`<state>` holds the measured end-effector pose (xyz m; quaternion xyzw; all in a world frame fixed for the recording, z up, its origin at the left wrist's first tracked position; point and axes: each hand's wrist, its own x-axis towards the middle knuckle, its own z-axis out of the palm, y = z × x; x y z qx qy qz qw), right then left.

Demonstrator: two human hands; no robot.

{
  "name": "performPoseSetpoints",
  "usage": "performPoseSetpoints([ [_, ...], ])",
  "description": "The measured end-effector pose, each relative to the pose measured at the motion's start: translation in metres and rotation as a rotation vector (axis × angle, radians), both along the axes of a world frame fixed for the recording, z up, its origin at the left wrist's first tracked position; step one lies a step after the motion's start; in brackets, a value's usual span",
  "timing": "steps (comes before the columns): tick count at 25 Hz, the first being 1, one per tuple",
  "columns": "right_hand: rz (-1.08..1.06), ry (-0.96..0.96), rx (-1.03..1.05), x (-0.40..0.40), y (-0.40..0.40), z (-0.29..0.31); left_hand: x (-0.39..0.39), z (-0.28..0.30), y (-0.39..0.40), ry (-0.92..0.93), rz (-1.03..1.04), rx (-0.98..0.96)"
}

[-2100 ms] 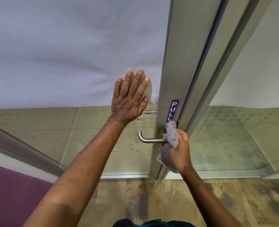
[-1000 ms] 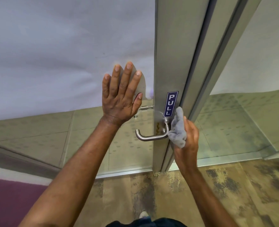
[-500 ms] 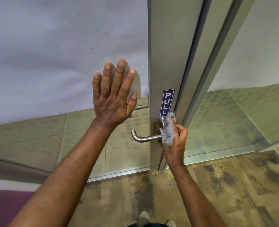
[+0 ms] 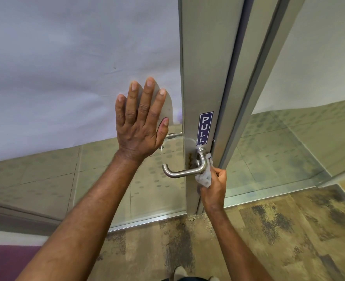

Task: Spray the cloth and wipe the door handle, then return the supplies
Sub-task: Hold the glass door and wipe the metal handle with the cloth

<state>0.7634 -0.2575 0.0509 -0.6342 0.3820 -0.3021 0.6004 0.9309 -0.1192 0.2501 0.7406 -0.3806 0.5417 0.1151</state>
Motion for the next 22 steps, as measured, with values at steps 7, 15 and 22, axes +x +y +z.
performPoseSetpoints([
  [7,0.031,0.113,-0.051,-0.007,0.002,0.000,-0.001,0.000,0.000,-0.005,-0.003,0.000],
  [15,0.063,0.074,-0.174,-0.002,-0.006,0.012,0.000,-0.001,0.000,-0.007,-0.003,0.000],
  [22,0.161,0.236,-0.334,-0.013,-0.009,0.007,0.003,-0.003,0.000,-0.018,0.001,0.002],
])
